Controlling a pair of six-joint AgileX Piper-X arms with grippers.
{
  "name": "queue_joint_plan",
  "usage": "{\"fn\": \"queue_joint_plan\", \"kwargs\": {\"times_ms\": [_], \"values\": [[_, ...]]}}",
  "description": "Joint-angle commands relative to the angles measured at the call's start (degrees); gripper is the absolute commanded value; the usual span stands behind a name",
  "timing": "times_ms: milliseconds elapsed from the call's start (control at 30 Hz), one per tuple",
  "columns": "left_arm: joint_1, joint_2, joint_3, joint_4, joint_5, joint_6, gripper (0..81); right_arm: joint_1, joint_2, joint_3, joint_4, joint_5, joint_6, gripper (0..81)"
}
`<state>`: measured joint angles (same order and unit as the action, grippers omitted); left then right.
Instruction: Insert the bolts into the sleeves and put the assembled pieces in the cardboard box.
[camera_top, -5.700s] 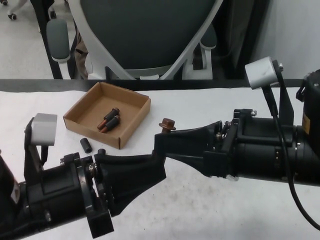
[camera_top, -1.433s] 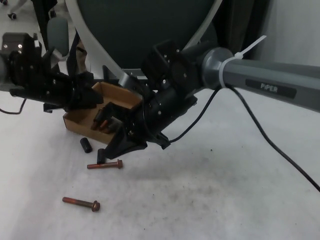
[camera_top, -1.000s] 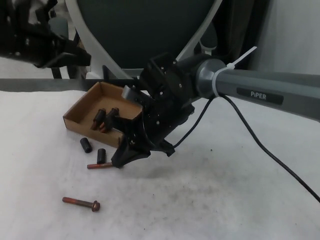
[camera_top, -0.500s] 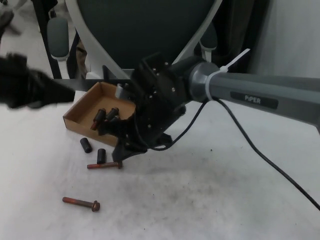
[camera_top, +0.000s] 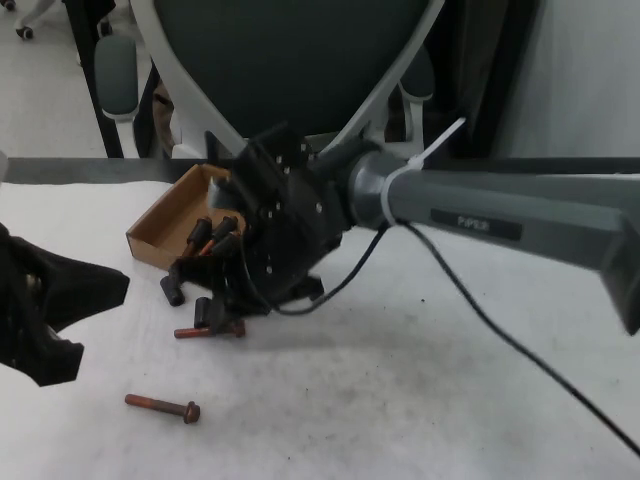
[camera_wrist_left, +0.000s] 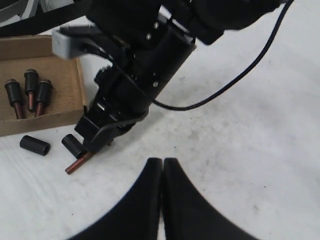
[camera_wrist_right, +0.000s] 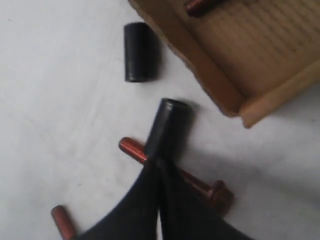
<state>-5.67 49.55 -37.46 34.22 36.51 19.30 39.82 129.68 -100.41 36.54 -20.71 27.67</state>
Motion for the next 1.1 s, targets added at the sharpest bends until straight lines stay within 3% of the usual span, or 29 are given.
{"fn": "queue_joint_plan", "kwargs": {"times_ms": [0, 200, 400, 633, 900, 1067], "values": [[-0.2, -2.2, 0.1, -0.6, -0.4, 0.0, 0.8, -0.1, 2.8, -0.3, 3.5, -1.0, 0.6, 0.2], [-0.2, -3.0, 0.1, -0.6, -0.4, -1.3, 0.8, -0.8, 2.8, -0.3, 12.4, 7.0, -7.8, 0.2], [-0.2, -3.0, 0.1, -0.6, -0.4, -1.3, 0.8, -3.6, 1.3, -0.3, 16.7, 11.2, -10.3, 0.2], [-0.2, -3.0, 0.1, -0.7, -0.4, -1.3, 0.8, -5.2, -2.9, -0.3, 14.6, 11.4, -13.4, 0.2], [-0.2, -2.8, 2.0, -3.3, -0.4, -0.7, 0.8, -4.3, -5.7, -1.0, 8.6, 6.5, -12.2, 0.2], [-0.2, -2.8, 5.3, -3.5, -0.4, 9.9, 0.8, -3.4, -5.7, -2.3, 8.5, 5.8, -12.4, 0.2]]}}
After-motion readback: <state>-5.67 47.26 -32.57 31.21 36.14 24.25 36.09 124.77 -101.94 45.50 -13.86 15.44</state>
